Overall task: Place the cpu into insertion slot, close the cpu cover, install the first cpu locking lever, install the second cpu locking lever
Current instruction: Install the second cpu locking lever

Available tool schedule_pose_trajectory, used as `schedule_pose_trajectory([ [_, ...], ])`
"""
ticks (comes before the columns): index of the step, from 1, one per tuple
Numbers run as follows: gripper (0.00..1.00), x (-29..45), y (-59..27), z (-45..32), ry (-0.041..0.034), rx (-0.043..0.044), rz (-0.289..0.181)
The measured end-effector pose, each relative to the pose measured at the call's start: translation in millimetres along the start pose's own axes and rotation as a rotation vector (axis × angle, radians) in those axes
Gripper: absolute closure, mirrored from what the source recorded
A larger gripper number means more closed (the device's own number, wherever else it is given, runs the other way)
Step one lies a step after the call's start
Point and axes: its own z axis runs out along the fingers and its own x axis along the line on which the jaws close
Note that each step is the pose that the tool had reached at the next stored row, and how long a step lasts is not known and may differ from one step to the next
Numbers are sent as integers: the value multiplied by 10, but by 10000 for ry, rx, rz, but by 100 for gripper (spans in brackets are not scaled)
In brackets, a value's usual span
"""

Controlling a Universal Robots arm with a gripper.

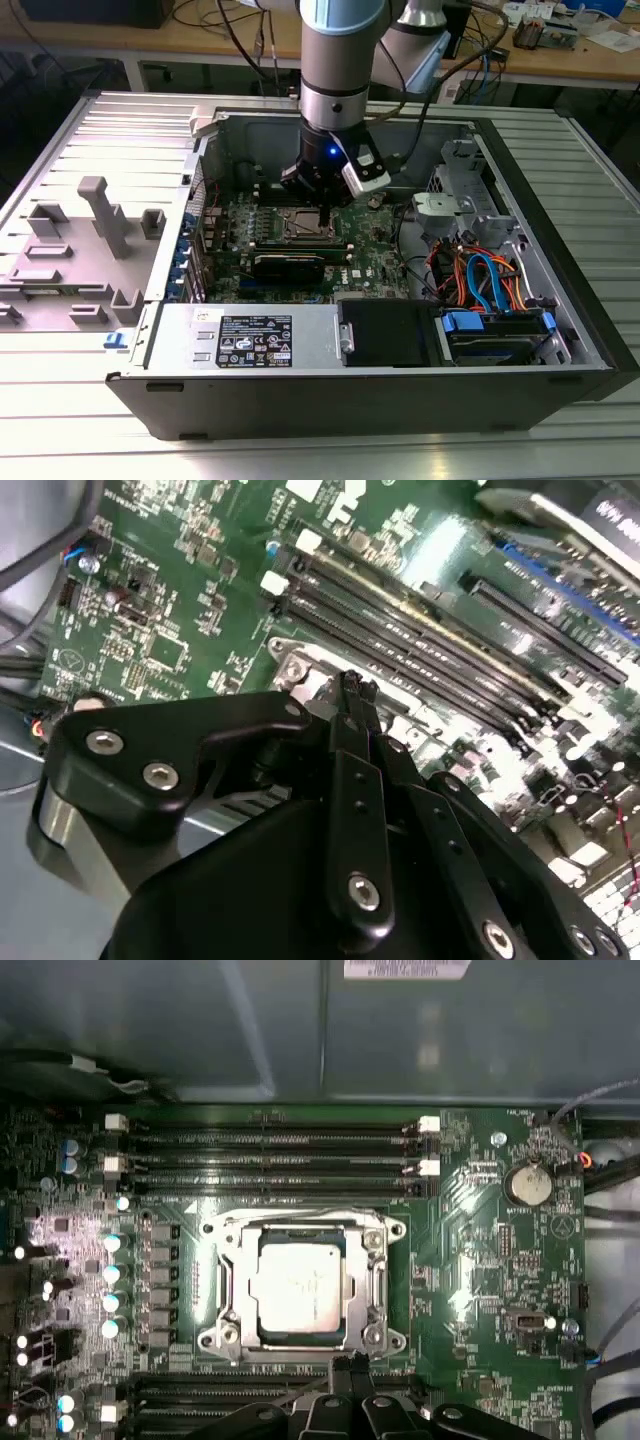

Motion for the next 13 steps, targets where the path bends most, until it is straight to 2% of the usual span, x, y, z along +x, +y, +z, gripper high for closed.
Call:
schedule_pose_trajectory([
  [1, 89, 60, -79, -2, 1, 0, -18],
  [2, 89, 73, -87, -2, 1, -1, -22],
  [13, 89, 73, -87, -2, 0, -11, -21],
])
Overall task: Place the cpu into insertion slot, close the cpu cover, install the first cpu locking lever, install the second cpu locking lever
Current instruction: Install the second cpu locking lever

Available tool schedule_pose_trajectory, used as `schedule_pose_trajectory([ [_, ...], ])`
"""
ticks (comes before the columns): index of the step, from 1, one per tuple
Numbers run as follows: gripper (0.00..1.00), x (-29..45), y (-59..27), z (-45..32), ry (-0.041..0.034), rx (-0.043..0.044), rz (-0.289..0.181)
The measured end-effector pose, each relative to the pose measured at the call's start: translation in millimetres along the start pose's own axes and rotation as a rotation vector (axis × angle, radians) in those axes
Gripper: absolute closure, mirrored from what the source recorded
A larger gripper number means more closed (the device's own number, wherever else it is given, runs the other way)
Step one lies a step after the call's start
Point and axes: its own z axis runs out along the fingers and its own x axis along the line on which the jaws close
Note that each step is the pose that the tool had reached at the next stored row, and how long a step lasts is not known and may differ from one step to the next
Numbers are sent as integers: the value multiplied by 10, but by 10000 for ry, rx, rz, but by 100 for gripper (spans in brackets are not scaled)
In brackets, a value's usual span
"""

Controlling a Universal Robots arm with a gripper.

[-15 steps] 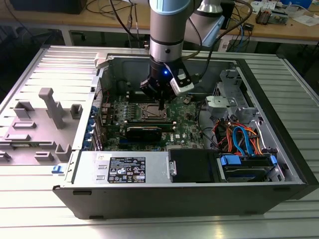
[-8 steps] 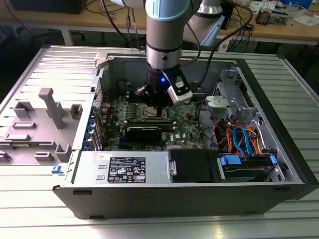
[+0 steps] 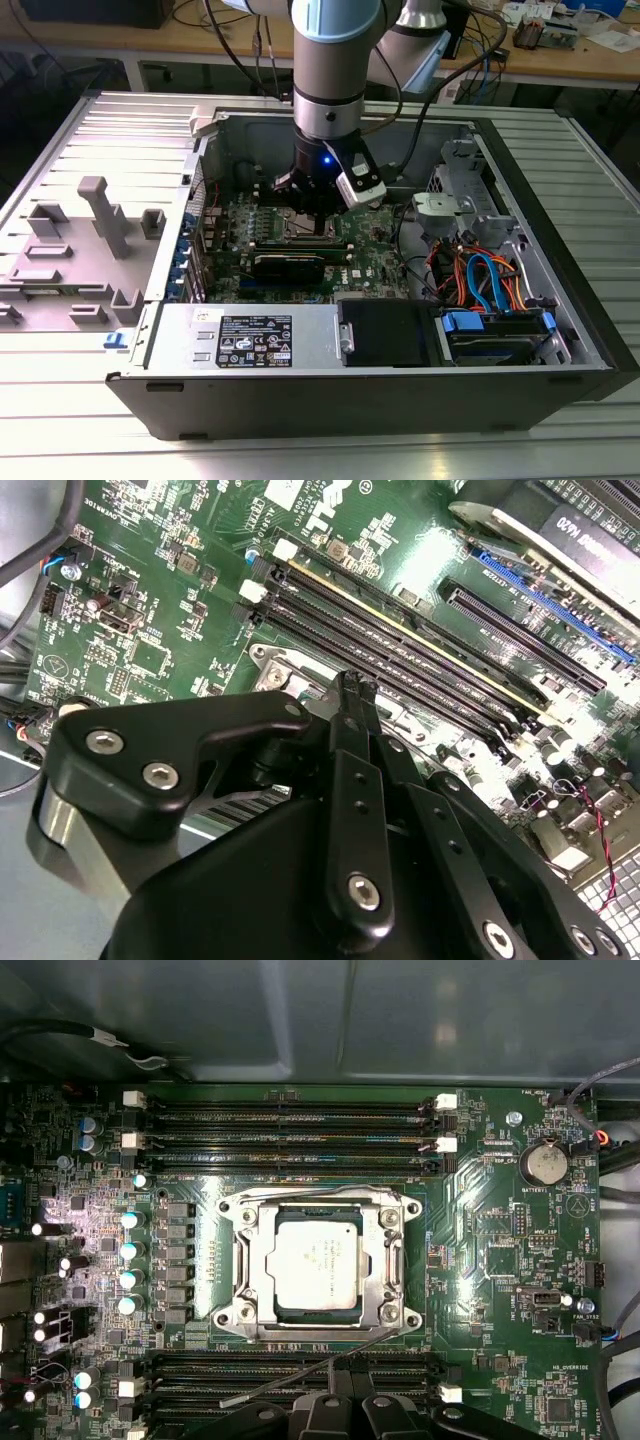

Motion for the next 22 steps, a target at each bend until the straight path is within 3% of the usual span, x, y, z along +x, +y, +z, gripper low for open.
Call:
schedule_pose_trajectory([
  [9, 89, 3, -11, -61, 1, -1, -1],
  [15, 89, 149, -37, -64, 0, -18, -8],
  [22, 89, 157, -43, -64, 0, -31, -8],
])
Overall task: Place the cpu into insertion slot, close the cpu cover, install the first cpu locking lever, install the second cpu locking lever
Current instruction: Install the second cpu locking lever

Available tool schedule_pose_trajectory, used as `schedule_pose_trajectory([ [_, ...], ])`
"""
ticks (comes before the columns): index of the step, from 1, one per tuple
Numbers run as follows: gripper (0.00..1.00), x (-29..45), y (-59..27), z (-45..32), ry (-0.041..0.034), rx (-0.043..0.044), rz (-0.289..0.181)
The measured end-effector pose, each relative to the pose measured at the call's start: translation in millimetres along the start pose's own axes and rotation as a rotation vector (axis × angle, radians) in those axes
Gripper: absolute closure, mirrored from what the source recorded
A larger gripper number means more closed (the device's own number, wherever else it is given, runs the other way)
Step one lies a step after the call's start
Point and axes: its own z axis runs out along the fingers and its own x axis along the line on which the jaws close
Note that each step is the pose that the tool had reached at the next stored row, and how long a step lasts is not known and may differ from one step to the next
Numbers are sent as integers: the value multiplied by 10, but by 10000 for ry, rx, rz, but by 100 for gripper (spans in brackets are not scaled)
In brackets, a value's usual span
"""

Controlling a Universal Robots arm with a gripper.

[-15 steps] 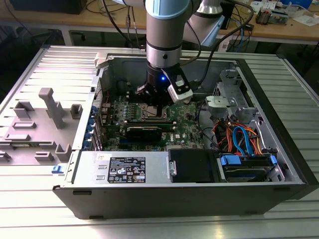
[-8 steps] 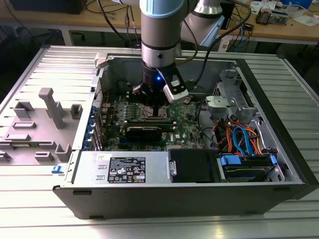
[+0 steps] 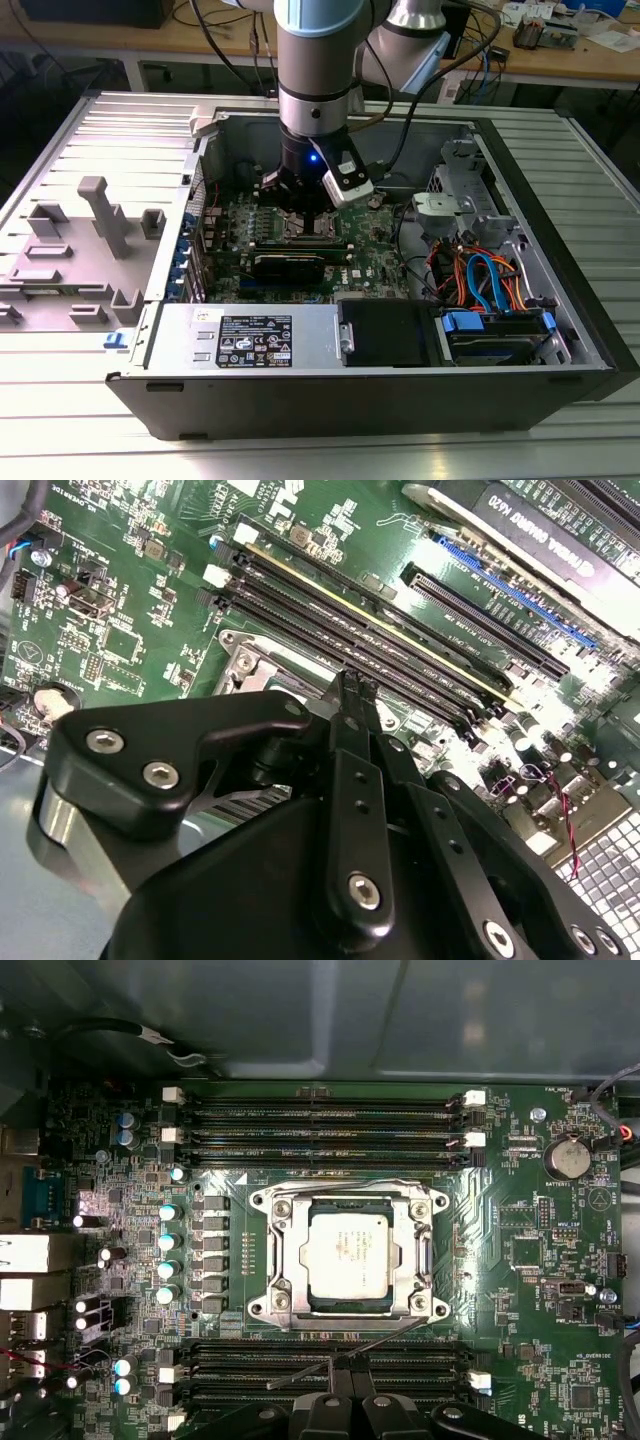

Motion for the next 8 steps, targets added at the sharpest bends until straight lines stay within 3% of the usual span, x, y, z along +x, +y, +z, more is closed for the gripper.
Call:
schedule_pose_trajectory([
  [8, 89, 0, -1, -2, 24, -5, 0],
])
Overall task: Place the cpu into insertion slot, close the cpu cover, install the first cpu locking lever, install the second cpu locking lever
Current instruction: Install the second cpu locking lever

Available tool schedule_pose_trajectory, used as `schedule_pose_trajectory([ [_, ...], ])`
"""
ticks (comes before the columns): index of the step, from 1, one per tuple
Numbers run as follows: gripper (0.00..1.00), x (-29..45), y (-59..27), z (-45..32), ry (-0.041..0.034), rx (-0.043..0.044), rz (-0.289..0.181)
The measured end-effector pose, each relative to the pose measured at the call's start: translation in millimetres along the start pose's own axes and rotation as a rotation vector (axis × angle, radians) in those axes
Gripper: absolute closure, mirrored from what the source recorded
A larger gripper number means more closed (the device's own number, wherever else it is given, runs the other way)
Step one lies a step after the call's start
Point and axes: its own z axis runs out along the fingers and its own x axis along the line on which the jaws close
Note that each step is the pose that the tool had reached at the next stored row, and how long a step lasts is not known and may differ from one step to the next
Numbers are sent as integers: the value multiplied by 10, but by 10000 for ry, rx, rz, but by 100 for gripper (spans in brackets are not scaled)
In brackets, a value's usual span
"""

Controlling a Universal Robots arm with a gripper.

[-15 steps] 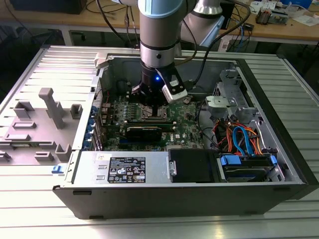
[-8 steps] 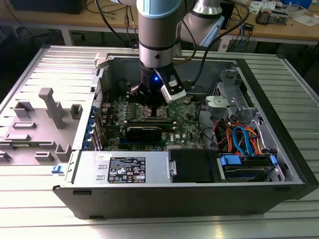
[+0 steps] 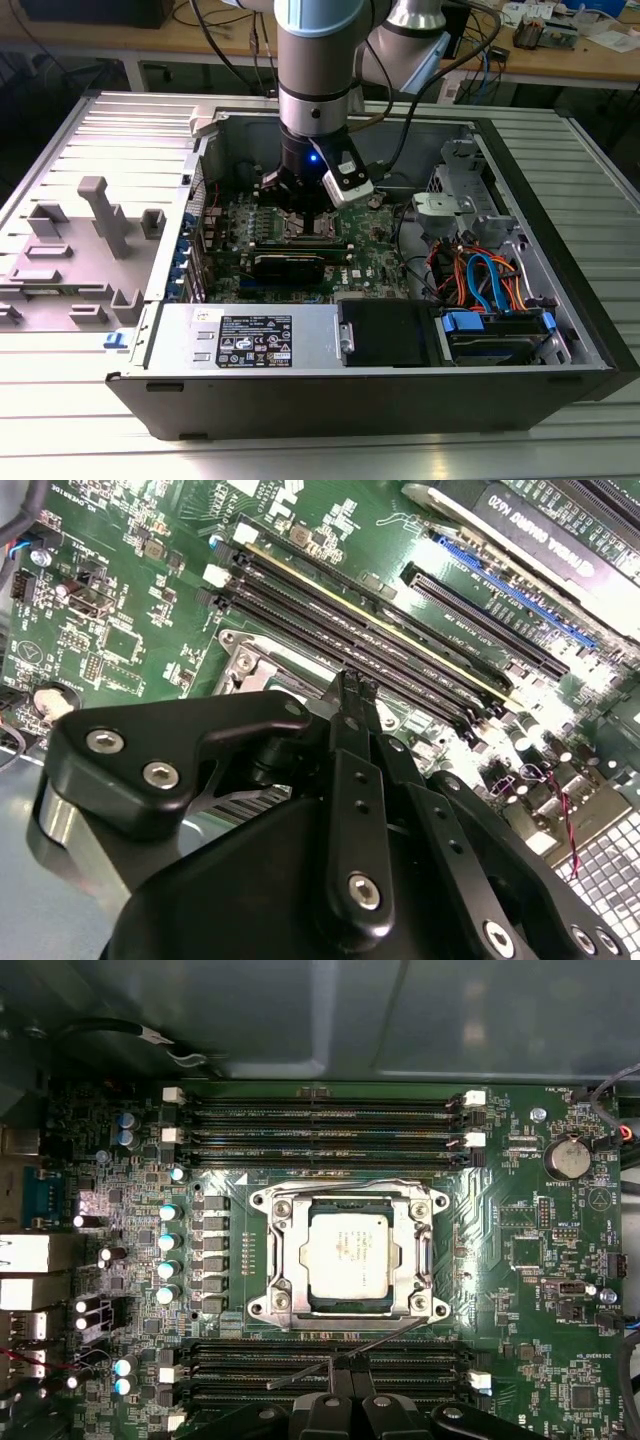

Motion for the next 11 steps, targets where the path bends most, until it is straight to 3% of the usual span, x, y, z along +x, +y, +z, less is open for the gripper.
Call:
schedule_pose_trajectory([
  [2, 89, 0, 0, -2, 54, 2, -1],
  [4, 89, 0, 0, -2, 229, 1, 3],
  [6, 89, 1, -2, 1, 324, -5, 2],
  [8, 89, 6, -5, 7, 353, -51, -13],
  [10, 89, 39, -12, 24, 356, -241, -167],
  [11, 89, 43, -16, 27, 356, -265, -224],
])
